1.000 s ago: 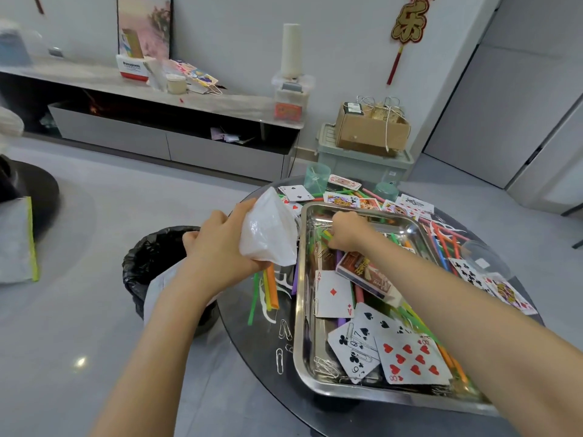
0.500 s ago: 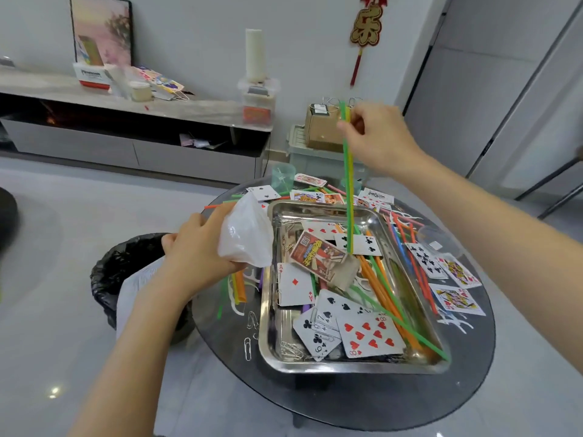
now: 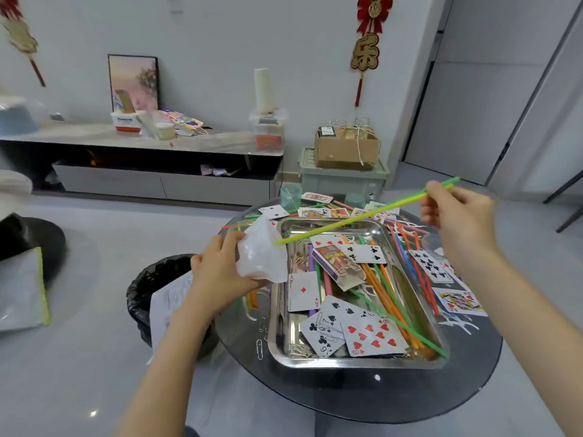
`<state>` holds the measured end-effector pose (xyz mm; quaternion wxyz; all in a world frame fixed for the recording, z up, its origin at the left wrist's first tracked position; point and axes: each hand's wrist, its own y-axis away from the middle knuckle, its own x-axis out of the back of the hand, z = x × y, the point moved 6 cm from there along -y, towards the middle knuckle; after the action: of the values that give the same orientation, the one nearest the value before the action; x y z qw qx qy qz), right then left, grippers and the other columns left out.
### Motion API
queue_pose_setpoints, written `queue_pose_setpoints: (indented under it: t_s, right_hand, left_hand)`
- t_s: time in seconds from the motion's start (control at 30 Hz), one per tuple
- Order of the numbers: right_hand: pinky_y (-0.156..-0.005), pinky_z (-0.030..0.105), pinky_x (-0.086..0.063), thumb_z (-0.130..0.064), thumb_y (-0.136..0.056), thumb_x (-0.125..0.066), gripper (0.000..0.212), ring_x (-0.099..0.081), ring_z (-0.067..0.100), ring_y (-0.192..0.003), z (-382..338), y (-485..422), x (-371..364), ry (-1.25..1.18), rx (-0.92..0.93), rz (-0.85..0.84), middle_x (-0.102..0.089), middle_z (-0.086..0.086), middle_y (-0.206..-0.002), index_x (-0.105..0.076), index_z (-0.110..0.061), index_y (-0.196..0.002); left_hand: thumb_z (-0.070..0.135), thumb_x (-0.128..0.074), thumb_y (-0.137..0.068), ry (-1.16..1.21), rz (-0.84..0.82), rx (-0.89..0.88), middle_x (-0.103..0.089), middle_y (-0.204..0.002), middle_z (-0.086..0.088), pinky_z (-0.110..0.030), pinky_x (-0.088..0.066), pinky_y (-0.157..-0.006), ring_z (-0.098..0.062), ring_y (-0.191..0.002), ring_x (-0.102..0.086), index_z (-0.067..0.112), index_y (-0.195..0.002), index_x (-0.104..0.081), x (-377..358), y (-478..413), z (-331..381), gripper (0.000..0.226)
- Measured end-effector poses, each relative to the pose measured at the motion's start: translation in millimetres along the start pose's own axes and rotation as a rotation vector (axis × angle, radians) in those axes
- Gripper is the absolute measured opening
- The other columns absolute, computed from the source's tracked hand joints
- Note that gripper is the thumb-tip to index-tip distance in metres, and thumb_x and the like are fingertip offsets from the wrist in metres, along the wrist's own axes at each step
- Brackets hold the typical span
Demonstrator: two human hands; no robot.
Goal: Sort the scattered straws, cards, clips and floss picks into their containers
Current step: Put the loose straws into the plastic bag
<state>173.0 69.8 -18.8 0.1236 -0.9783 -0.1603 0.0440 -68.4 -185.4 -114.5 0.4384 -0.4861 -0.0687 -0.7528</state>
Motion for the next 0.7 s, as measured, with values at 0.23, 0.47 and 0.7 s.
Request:
queue_pose_setpoints:
  t_s: [0.23,0.47,0.7]
  right_hand:
    - [-0.053,0.016,-0.049,-0.02,-0.094,-0.057,0.022,-0.058,0.004,-0.052,22.9,22.7,-13.3,-0.01,-0.062,-0.038,-0.062,0.002,-0.066,-0.063,-0.01,-0.074]
    - [-0.058,0.019,-0.054,-0.011,-0.091,-0.06,0.012,-0.067,0.014,-0.062,14.5,74.7,-93.5,0.013,-0.061,-0.574,-0.072,0.004,-0.07,-0.067,-0.003,-0.087]
    - [-0.064,0.027,-0.059,-0.047,-0.09,-0.055,0.032,-0.068,0.017,-0.07,44.4,61.0,-61.3,0.322,-0.111,-0.526,-0.073,0.005,-0.081,-0.069,-0.017,-0.088]
  left_hand:
    - [0.052,-0.083,-0.055,0.063,-0.026,-0.024,-0.041,-0.113,0.01,-0.029,-0.017,-0.091,-0.01,-0.103,-0.042,0.027,-0.128,-0.042,1.9,6.0,7.3,0.087]
    - [0.053,-0.081,-0.056,0.067,-0.003,-0.119,-0.045,-0.123,0.009,-0.029,-0.018,-0.094,-0.012,-0.114,-0.045,0.025,-0.131,-0.043,5.6,10.3,30.1,0.088]
    - [0.062,-0.071,-0.056,-0.021,-0.08,-0.17,-0.045,-0.117,0.01,-0.03,-0.019,-0.09,-0.015,-0.108,-0.049,0.024,-0.134,-0.04,-4.0,16.0,45.5,0.092]
